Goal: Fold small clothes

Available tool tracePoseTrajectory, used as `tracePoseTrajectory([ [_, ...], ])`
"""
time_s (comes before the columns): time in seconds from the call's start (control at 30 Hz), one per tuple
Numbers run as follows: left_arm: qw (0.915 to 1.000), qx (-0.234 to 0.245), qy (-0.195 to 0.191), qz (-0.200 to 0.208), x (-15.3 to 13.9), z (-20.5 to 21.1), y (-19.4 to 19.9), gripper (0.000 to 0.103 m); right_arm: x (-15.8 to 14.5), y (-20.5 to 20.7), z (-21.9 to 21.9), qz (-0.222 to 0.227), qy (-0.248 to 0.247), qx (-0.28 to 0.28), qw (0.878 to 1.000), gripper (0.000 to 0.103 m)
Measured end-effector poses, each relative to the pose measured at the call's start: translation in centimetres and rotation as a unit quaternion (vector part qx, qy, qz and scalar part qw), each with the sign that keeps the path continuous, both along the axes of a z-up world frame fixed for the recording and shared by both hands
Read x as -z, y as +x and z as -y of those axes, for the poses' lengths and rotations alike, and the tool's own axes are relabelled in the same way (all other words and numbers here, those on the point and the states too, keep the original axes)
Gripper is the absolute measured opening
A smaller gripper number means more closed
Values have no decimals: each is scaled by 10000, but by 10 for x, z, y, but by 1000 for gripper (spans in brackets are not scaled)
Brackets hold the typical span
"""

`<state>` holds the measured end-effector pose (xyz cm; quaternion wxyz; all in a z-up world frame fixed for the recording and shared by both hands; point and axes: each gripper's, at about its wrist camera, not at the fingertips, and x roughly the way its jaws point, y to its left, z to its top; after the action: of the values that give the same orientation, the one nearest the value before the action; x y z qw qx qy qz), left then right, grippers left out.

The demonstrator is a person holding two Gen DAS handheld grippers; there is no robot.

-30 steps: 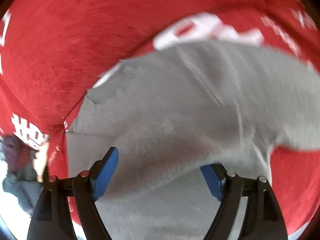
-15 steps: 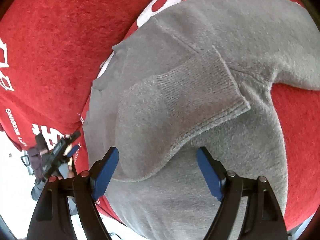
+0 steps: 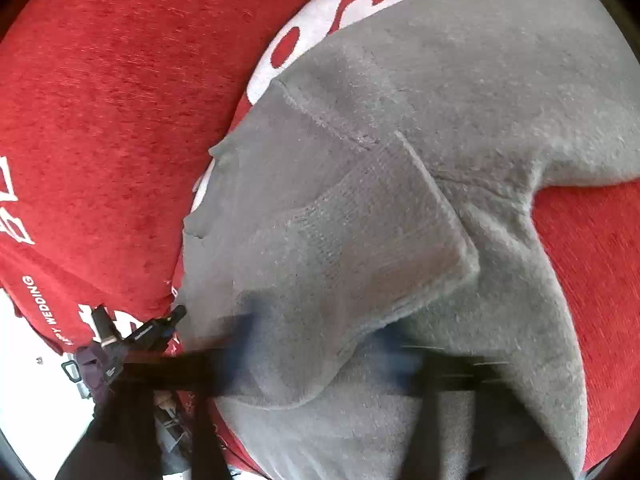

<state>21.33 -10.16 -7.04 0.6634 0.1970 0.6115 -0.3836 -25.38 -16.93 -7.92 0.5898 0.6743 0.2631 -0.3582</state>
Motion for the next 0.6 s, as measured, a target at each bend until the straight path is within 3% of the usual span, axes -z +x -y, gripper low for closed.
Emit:
tracePoseTrajectory([
  [0.07,9999,-48,-22,132,-3,-8,8,8,-13,15,10,110,-288,-316,9990,8],
  [0.17,9996,-280,-39,57,1,-18,22,8,-44,43,31,176,-1032,-953,9899,8],
  [0.23,9986,-437,37,309,2,-23,31,8,-51,50,44,189,-1256,-1095,9858,8],
  [0.37,9953,-950,-24,186,2,-42,50,8,-20,41,58,-121,-935,-1068,9898,12],
  [0.43,9958,-866,43,289,-4,-47,50,8,6,31,59,-514,-399,-1044,9924,18],
  [0.5,9974,-531,172,459,-12,-51,42,8,9,20,52,-575,-322,-970,9931,22],
  [0.53,9976,-429,233,491,-14,-54,38,8,4,15,48,-656,-373,-875,9933,37],
  [0.6,9983,-258,313,416,-17,-63,30,8,-11,12,38,-806,-482,-775,9926,49],
])
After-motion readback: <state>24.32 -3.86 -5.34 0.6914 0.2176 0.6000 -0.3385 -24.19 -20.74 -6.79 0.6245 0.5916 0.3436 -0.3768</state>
